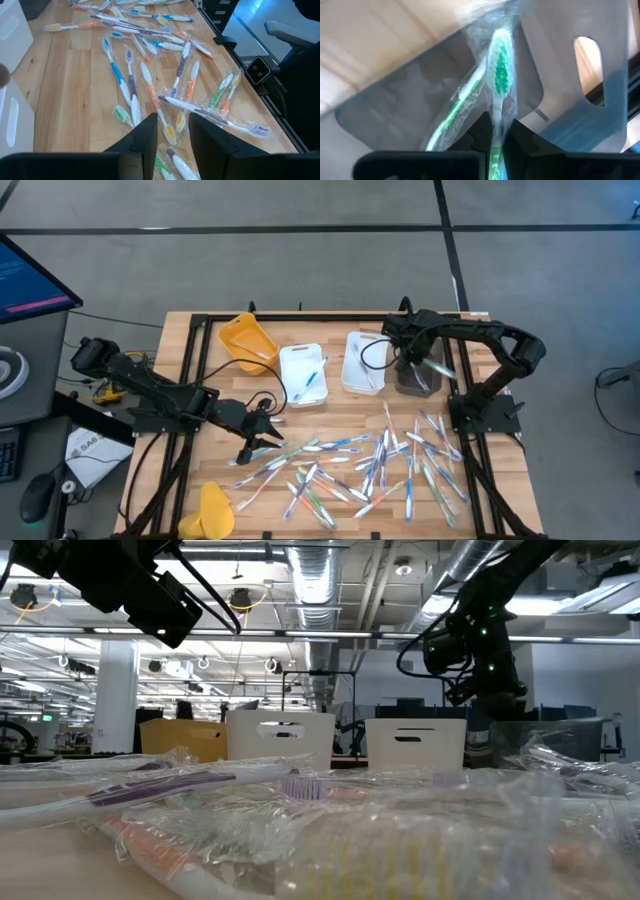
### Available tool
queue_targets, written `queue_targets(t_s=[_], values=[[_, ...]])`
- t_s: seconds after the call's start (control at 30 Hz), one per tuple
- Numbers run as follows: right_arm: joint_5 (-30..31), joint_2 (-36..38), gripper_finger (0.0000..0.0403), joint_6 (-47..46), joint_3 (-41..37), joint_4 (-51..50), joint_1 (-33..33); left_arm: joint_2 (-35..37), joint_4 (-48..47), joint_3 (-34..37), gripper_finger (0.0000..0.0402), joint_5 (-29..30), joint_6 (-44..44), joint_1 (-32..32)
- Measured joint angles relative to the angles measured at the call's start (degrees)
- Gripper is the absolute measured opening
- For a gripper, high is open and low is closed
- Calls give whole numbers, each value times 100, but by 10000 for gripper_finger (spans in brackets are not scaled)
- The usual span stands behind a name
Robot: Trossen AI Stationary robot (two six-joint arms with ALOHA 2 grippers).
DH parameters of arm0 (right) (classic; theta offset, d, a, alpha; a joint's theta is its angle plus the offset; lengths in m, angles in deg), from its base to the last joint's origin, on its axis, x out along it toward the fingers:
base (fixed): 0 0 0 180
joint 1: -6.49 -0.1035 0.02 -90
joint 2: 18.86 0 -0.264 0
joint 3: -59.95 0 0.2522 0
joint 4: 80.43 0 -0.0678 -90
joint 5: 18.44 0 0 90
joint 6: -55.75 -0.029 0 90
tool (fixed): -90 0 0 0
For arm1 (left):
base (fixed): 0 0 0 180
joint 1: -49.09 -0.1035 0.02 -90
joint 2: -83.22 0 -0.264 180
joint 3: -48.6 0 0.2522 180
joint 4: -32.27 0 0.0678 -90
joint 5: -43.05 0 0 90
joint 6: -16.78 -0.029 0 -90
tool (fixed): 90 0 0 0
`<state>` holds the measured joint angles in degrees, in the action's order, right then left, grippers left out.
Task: Pick & Place Toothbrushes
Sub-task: Put the green toothbrush into the black bin
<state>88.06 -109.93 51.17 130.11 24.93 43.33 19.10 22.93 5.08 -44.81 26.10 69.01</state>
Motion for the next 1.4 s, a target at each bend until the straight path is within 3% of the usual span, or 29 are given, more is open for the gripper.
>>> queue_targets(t_s=[0.13, 0.33, 0.57, 0.8, 1.03, 1.4], values=[[11, 0, 10, -518, 84, 4, 76, 0, 1, 2, 104, 1, 0, 0], [-207, 2, 35, -1013, 256, 56, 127, 0, 0, 2, 104, 0, -2, 0], [-311, 2, 9, -1254, 267, 159, 185, 0, 0, 2, 104, 0, -2, -1], [-330, 2, 39, -1545, 256, 177, 262, 0, -6, 2, 104, 0, -2, -2], [-336, 2, 9, -1528, -137, 488, 271, 0, -9, 2, 104, 0, -2, 0], [-289, 0, 91, -1456, -402, 821, 274, 0, -9, 2, 104, 0, -2, 0]])
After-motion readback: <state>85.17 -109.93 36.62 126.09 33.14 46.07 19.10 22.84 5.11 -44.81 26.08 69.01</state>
